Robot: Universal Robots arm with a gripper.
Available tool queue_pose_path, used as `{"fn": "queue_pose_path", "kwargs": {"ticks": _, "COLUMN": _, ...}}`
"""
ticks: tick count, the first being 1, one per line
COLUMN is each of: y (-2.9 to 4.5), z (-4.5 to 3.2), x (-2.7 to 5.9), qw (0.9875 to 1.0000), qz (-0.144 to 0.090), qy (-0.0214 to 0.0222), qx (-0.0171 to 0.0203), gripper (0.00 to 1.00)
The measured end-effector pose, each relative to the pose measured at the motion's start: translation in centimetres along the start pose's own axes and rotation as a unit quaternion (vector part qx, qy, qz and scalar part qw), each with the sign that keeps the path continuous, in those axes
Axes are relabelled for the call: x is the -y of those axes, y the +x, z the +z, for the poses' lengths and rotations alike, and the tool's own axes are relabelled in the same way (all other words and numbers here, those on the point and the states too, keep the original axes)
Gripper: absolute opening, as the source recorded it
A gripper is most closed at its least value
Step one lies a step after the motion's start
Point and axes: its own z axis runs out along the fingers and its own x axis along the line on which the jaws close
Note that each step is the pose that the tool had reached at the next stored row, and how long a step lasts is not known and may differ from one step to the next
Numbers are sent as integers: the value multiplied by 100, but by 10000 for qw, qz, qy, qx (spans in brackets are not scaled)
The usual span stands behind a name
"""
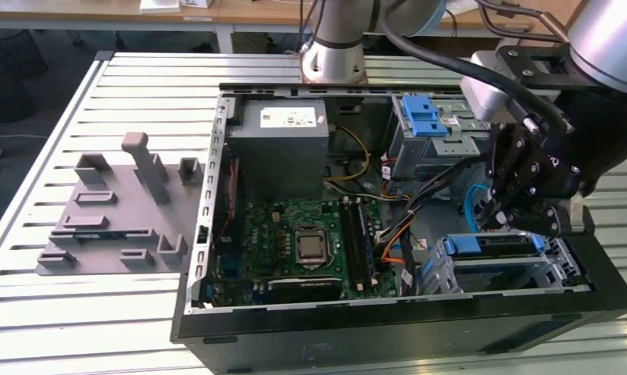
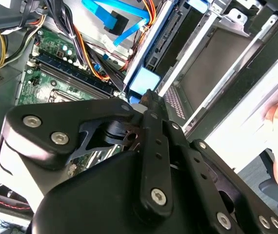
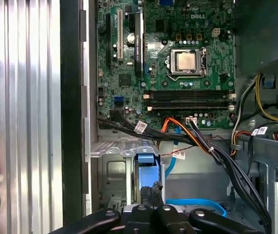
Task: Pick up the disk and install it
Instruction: 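Insert the disk into the insertion slot, then insert the first disk wire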
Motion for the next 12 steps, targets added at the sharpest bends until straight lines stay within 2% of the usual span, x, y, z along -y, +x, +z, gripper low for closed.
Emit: {"fn": "queue_pose_path", "kwargs": {"ticks": 12, "y": 1, "z": 85, "x": 1, "qw": 10000, "qz": 0, "qy": 0, "qx": 1, "gripper": 11}}
